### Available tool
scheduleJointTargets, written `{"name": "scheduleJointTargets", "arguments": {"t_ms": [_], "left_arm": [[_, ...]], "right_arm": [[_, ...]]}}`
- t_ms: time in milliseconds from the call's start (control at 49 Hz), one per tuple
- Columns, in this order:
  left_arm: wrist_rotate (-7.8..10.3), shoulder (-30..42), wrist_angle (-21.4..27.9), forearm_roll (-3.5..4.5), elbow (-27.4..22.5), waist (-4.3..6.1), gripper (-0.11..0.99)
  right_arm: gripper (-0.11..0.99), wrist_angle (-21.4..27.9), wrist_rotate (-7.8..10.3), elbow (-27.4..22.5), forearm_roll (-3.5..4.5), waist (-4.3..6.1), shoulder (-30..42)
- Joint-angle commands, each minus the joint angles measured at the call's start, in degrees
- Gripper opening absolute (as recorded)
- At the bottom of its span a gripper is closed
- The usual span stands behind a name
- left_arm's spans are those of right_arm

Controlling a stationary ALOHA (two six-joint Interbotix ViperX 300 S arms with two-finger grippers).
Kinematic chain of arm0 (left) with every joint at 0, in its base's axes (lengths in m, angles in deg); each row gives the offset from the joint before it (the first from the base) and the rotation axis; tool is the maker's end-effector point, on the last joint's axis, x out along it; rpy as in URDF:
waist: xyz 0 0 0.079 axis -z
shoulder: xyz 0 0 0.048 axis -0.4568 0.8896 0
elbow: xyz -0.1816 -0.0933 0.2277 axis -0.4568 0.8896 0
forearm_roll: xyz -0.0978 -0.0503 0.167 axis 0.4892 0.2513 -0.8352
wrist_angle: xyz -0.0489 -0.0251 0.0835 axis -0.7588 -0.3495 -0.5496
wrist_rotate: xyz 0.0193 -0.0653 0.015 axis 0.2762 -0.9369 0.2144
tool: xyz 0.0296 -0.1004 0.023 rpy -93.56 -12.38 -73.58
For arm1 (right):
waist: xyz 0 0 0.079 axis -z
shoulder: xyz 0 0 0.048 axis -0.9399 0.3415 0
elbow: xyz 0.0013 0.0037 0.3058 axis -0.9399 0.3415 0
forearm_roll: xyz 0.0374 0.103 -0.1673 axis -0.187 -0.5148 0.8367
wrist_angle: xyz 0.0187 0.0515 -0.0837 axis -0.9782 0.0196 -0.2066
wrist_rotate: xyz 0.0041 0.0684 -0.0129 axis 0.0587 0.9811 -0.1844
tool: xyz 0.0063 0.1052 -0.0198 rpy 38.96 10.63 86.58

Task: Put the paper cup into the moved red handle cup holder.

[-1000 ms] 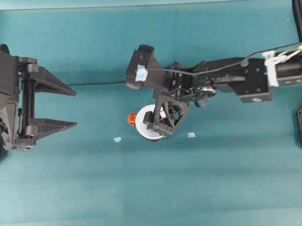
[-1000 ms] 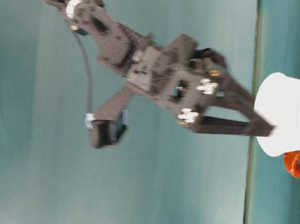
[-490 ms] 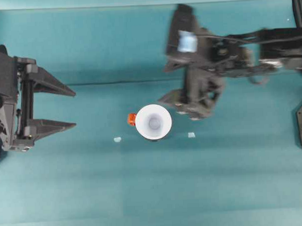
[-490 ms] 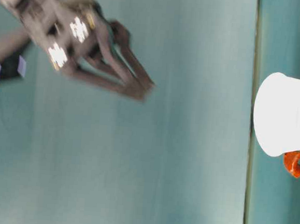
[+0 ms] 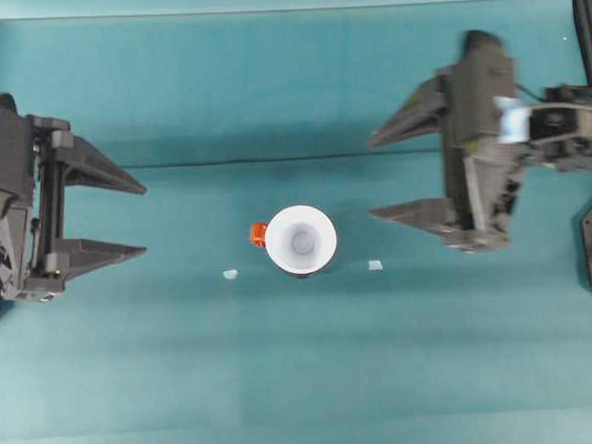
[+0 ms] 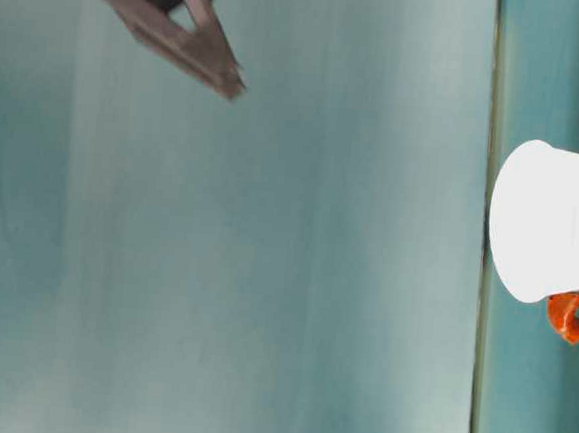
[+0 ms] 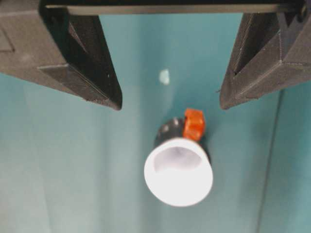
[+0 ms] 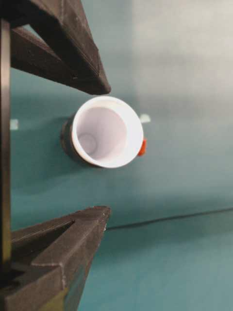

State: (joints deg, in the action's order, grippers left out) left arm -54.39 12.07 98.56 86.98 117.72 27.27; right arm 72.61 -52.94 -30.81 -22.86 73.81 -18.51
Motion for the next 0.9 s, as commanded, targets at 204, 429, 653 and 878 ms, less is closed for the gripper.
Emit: {"name": "scheduleJointTargets", "arguments": {"t_ms": [204, 429, 653, 878], "left_arm": [[0.09, -0.3, 0.1, -0.18, -0.6, 0.09, 0.89], [0.09, -0.3, 0.1, -0.18, -0.6, 0.09, 0.89], [0.09, -0.3, 0.1, -0.18, -0.6, 0.09, 0.89], [0.09, -0.3, 0.0, -0.18, -0.6, 0.09, 0.89]], "right_arm": [[0.82, -2.8, 0.44, 4.2, -0.18, -0.26, -6.2], [0.82, -5.9, 2.02, 6.1, -0.18, -0.26, -8.4], [0.82, -6.1, 2.20, 6.7, -0.26, -0.26, -8.7], [0.82, -5.8, 2.20, 6.8, -0.18, -0.26, -8.6]]}}
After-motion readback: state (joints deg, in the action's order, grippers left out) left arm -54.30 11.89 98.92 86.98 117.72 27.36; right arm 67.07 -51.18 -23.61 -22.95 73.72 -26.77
